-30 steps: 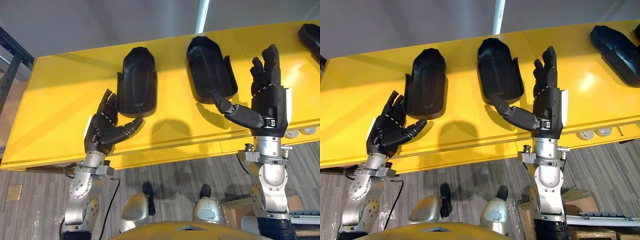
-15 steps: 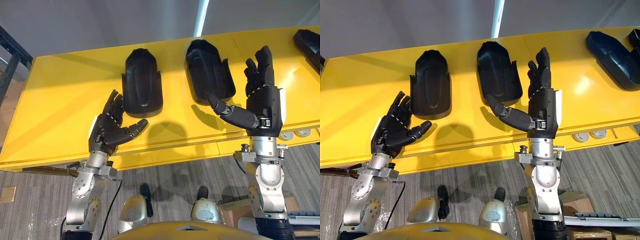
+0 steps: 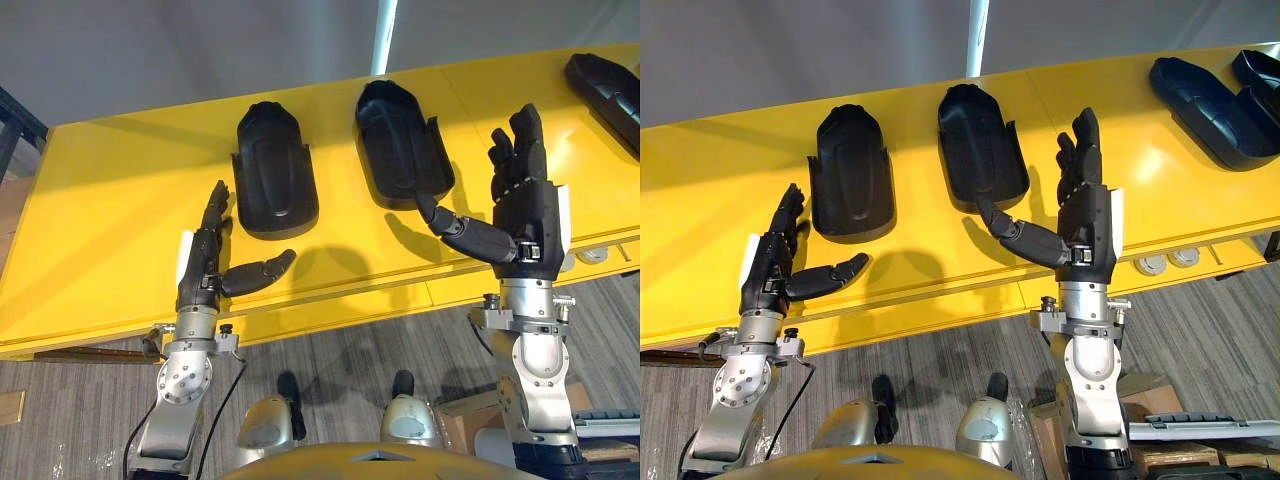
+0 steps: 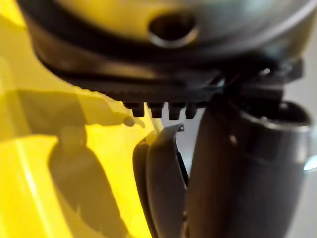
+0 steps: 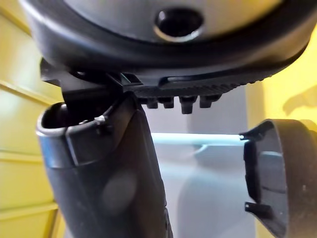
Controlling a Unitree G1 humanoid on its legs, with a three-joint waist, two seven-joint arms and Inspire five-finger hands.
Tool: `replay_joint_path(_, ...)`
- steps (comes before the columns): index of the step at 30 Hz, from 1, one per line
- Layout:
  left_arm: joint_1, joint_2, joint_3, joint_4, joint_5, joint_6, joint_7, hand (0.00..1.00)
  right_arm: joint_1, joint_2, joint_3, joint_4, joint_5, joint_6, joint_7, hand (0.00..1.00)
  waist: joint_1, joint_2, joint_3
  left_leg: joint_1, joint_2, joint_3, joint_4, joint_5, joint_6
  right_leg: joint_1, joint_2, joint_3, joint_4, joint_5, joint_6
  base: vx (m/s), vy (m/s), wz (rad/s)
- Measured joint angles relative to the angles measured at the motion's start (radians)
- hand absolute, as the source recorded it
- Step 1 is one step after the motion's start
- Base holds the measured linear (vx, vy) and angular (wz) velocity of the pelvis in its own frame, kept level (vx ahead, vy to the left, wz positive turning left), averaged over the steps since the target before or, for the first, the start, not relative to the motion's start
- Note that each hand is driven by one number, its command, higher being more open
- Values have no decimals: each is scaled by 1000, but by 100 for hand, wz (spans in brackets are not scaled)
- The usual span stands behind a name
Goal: Walk over and take three plastic housings, then place them on the shelf
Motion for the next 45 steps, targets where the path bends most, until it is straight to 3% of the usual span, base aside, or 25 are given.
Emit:
replay_joint_path(2,0,-1,8,-19,21,1,58,100,0,0,0,0,0,6,1,100,-1,0,0,-3,-1,1,-6,9,6,-9,2,1,0,-1,-1,0,0,0)
replay_joint_path(12,-47,-24,7,-43,131,15,186,100,-3,-1,19,0,0,24,-1,100,-18,12,5,-16,1,6,-8,17,3,-32,10,9,4,-4,-7,0,0,0)
replay_joint_path(16,-81,-24,5,-24,133,47,223,100,-6,-1,21,0,0,24,-2,100,-18,23,12,-15,5,9,-5,15,2,-32,13,11,6,-5,-9,-5,-3,-1)
replay_joint_path(26,-116,-24,-3,79,173,96,254,100,-8,-1,38,0,1,24,-1,100,-18,28,19,-21,39,27,13,3,-13,-52,43,32,18,-14,-24,-6,-22,-8)
replay_joint_path(38,-138,-24,2,86,171,98,264,100,-8,2,37,0,3,24,6,100,-15,31,32,3,40,30,8,1,-16,-30,44,34,16,-15,-24,1,0,0)
replay_joint_path(45,-53,-28,91,-51,118,81,240,100,-4,30,36,0,3,22,-10,100,-10,32,29,72,30,34,-62,28,-20,15,46,28,-4,-15,-24,3,-2,1)
